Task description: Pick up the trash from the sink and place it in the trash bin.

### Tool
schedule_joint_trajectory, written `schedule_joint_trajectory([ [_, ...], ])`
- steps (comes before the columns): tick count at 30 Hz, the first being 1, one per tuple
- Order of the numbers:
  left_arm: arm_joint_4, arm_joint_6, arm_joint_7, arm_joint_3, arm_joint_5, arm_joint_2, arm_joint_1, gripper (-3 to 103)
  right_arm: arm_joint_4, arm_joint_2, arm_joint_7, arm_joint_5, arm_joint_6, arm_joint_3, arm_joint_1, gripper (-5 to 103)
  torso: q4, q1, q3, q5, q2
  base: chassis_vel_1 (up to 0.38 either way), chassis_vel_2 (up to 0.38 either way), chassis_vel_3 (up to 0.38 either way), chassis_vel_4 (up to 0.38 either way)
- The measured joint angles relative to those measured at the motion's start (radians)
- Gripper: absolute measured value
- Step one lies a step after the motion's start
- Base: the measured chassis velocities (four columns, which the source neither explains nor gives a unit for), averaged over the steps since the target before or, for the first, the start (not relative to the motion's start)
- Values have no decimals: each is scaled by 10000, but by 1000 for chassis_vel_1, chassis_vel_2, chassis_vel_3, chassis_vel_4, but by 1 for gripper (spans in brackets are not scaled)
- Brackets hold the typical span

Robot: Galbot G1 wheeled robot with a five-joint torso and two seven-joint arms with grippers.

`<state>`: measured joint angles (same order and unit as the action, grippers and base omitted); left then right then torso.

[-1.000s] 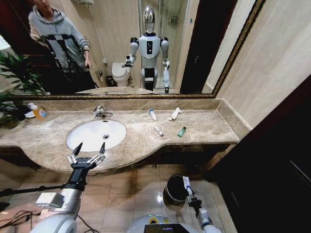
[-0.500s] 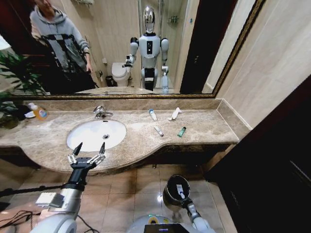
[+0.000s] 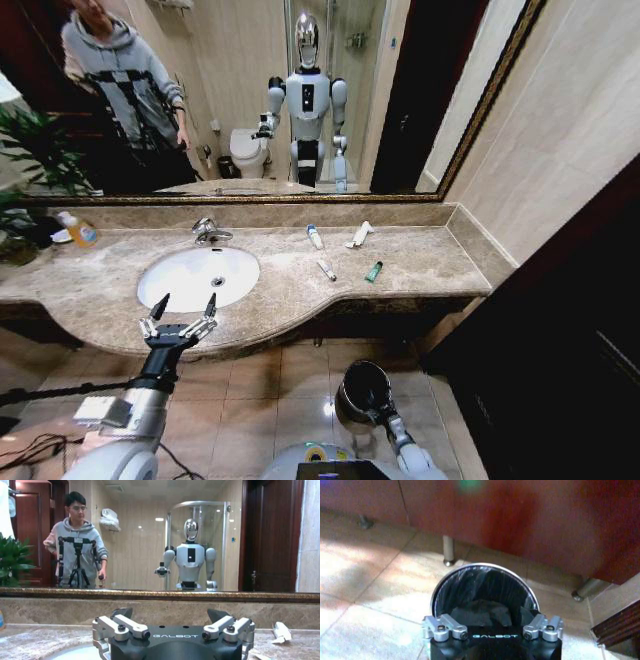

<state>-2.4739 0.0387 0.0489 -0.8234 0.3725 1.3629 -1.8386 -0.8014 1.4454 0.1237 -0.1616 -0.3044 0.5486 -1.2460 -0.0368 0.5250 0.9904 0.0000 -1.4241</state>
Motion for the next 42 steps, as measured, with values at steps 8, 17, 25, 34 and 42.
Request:
schedule_joint_trajectory([
  [8,0,0,0,1,0,0,0,100,-2660,-165,79,1387,429,168,-1148,100,0,0,0,0,0,0,0,0,0],
  [17,0,0,0,0,0,0,-1,100,-5601,-306,-320,2362,175,739,-2473,100,0,1,0,0,0,0,0,0,0],
  [25,0,0,0,1,0,0,0,100,-10283,-485,-443,4059,771,1582,-4834,100,2,0,0,-1,-1,0,0,0,0],
  [34,0,0,-1,1,0,-1,0,100,-12822,-197,-575,4274,1643,1775,-4947,100,-1,0,0,-2,-1,0,0,0,0],
  [42,0,0,0,0,0,0,0,100,-13799,-441,-644,4306,2613,1458,-4066,100,0,0,0,0,-1,0,0,0,0],
])
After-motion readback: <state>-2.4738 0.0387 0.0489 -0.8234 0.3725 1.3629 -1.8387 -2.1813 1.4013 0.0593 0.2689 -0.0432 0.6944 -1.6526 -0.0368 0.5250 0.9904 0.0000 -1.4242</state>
